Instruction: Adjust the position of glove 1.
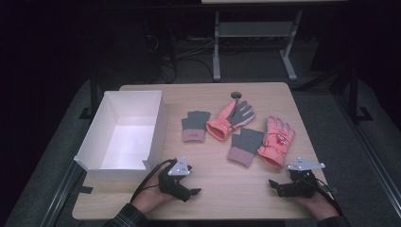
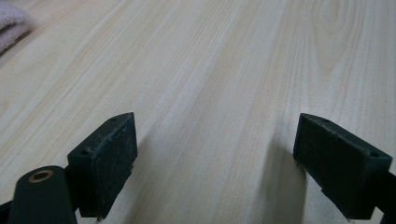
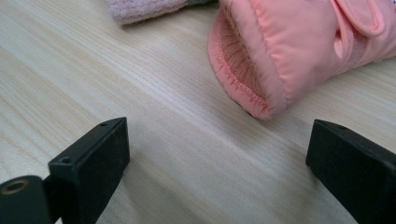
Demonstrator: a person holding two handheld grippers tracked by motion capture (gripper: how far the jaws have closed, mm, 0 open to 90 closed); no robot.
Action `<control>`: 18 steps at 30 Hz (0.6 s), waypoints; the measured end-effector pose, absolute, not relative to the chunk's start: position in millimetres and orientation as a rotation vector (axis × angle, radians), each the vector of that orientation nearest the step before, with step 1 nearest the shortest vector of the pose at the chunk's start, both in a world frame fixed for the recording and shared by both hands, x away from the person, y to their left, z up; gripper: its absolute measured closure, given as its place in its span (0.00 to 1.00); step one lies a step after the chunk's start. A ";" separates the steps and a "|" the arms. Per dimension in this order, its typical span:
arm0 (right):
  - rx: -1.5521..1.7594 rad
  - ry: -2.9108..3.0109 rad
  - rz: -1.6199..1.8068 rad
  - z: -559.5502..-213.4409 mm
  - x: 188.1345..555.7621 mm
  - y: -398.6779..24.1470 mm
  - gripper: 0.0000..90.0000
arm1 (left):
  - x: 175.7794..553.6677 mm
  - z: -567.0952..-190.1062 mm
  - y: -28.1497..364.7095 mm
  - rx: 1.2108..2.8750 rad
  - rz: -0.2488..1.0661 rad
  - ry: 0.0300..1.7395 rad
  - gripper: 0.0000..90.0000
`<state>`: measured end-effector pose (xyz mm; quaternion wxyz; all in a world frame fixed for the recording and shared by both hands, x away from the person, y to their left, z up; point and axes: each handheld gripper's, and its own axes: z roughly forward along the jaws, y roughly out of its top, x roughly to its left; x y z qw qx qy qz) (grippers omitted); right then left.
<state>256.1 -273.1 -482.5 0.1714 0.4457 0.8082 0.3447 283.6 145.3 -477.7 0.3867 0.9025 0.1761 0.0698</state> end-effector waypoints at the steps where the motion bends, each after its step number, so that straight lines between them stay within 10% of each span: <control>1: 1.263 2.295 0.978 -482.5 256.2 -273.2 0.06 | 283.6 -477.7 145.3 2.297 0.177 0.449 0.14; 18: 1.303 2.364 0.983 -448.8 250.4 -276.1 0.24 | 282.9 -477.8 145.0 2.287 0.183 0.461 0.14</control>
